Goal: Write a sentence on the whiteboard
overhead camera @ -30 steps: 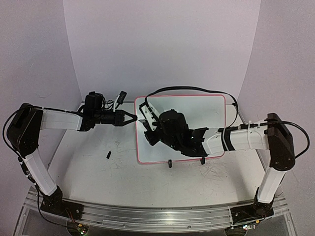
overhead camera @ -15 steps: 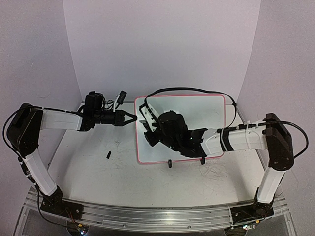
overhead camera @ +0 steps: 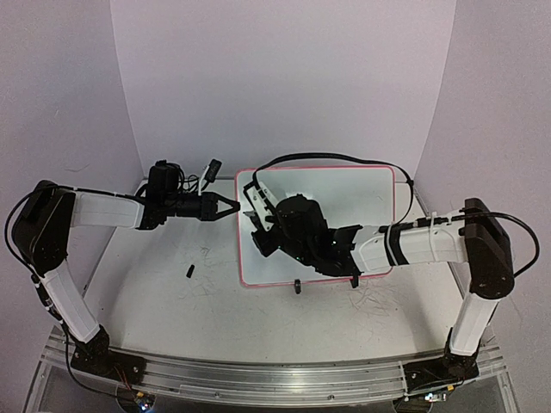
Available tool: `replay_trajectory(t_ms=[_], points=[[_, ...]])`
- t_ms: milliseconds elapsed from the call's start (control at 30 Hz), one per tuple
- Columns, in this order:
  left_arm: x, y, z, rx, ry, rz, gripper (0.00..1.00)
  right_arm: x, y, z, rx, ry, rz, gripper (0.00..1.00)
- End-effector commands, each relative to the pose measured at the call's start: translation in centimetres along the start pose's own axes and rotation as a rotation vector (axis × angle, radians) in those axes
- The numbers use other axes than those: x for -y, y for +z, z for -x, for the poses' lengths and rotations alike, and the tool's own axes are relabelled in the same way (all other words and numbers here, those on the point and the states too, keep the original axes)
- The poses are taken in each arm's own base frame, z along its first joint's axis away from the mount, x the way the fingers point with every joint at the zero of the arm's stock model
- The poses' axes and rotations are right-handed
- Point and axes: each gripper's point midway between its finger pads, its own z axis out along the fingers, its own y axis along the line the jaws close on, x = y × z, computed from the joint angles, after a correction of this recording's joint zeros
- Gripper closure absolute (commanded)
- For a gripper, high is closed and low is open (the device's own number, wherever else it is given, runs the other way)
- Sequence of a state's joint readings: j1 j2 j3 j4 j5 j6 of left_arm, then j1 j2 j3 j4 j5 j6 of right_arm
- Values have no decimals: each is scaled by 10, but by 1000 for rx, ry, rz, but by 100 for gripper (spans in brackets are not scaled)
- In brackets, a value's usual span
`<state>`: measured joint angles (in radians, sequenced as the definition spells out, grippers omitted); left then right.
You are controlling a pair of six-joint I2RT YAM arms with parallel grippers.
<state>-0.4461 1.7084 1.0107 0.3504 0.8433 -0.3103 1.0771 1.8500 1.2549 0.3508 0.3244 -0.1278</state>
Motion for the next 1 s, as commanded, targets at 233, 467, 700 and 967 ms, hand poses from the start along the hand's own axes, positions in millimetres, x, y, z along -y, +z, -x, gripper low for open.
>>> replay_trajectory(t_ms=[233,467,700,967], points=[[24,-2,9,16,45,-62,100,-2,0,-7,-12,28,-5,100],[23,-2,9,17,45,-61,100,-5,0,-13,-28,34,6,100],[25,-2,10,16,46,-65,100,-10,-1,-22,-46,37,20,100],[25,-2,10,16,45,-66,100,-14,-2,-29,-62,41,30,100]])
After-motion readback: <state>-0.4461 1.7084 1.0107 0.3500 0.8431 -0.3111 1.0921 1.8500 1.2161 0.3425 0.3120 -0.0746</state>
